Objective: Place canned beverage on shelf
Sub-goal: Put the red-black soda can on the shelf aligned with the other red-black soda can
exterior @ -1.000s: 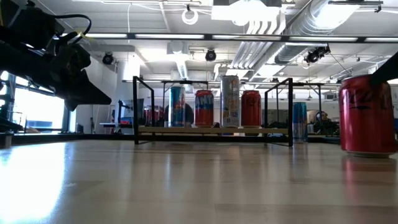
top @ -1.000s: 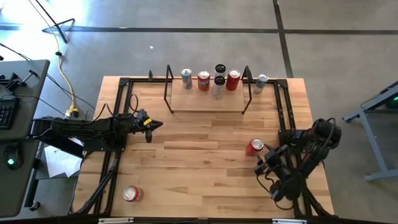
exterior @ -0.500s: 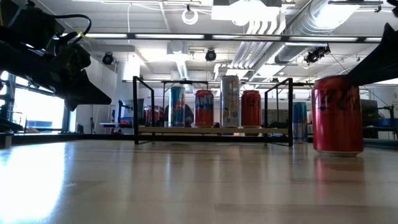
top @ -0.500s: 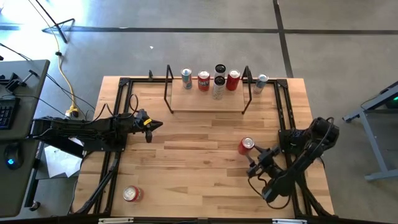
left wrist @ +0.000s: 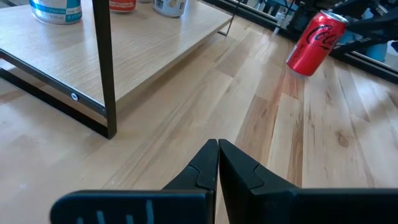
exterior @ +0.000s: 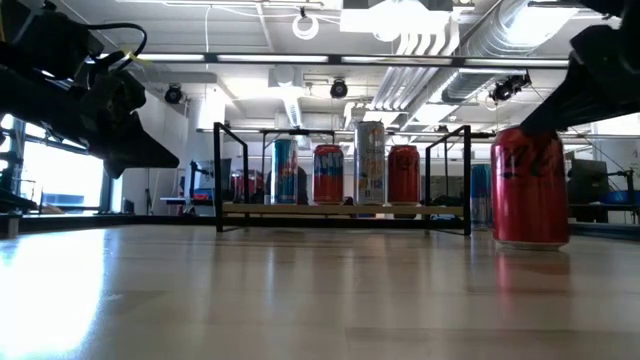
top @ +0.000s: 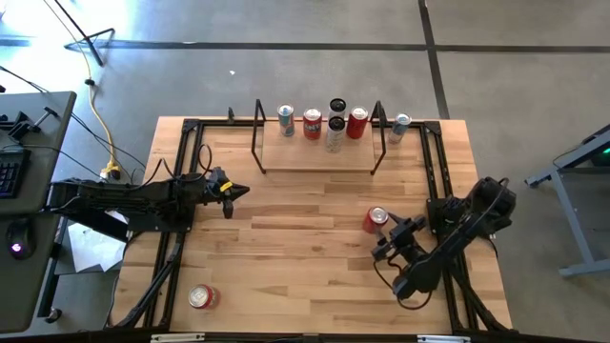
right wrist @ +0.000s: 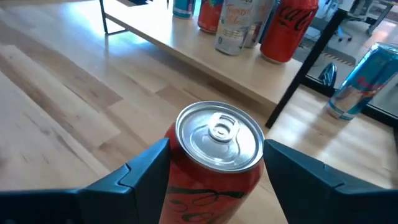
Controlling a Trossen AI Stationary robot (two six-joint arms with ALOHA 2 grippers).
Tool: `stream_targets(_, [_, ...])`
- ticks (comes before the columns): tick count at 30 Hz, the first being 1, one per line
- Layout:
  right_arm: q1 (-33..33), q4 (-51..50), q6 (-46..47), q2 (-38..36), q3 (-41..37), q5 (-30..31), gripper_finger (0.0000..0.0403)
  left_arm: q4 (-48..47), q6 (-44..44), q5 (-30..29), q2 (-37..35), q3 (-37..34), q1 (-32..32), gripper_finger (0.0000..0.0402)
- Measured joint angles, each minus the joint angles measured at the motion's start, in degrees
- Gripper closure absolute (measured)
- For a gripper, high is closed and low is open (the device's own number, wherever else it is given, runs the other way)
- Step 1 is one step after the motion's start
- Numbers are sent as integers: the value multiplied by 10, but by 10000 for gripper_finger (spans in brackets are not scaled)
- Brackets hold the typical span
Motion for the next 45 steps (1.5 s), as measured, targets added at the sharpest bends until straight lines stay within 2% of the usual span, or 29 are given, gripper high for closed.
stream_targets(13, [-62,70,-80,0,0,40,162,0,0,0,0,0,0,396])
stream_targets(20, [-91,86,-85,0,0,38,162,0,0,0,0,0,0,396])
stream_targets(25, [-114,148,-145,0,0,37,162,0,0,0,0,0,0,396])
stream_targets(29, [-126,182,-188,0,12,9,163,0,0,0,0,0,0,396])
stream_targets(34, [-143,170,-242,0,55,-19,162,0,0,0,0,0,0,396])
stream_targets(41, [-176,20,-371,0,181,-134,163,0,0,0,0,0,0,396])
stream_targets(45, [-203,-62,-441,0,272,-180,183,0,0,0,0,0,0,396])
